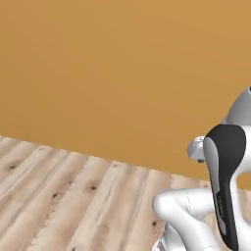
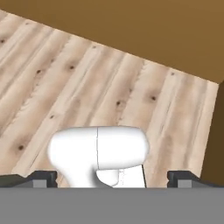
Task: Place two dumplings into each of the tupperware containers and then place the containers in the fridge.
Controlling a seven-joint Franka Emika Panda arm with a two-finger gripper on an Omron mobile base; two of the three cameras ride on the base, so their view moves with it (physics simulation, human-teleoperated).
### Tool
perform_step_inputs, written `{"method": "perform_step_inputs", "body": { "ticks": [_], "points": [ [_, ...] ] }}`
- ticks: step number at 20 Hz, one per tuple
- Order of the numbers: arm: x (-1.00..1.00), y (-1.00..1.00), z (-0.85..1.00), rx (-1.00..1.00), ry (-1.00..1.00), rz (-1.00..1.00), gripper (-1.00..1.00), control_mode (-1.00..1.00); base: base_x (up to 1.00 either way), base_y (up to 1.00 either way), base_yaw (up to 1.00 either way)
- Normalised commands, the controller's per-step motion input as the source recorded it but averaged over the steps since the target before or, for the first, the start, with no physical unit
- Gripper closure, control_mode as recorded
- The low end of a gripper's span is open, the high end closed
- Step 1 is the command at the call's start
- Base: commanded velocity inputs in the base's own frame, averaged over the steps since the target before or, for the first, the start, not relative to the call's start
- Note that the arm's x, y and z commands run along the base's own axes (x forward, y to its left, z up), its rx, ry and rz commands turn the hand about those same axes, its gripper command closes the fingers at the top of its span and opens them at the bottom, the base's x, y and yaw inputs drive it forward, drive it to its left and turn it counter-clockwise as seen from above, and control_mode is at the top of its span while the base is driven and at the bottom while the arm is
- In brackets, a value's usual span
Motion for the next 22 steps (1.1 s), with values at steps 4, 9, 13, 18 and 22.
{"method": "perform_step_inputs", "body": {
  "ticks": [4,9,13,18,22],
  "points": [
    [0.0,0.0,0.0,0.0,0.0,0.0,-1.0,1.0,1.0,-0.17,0.75],
    [0.0,0.0,0.0,0.0,0.0,0.0,-1.0,1.0,1.0,-0.16,0.75],
    [0.0,0.0,0.0,0.0,0.0,0.0,-1.0,1.0,1.0,-0.26,0.72],
    [0.0,0.0,0.0,0.0,0.0,0.0,-1.0,1.0,0.98,-0.33,0.68],
    [0.0,0.0,0.0,0.0,0.0,0.0,-1.0,1.0,1.0,-0.49,0.54]
  ]
}}
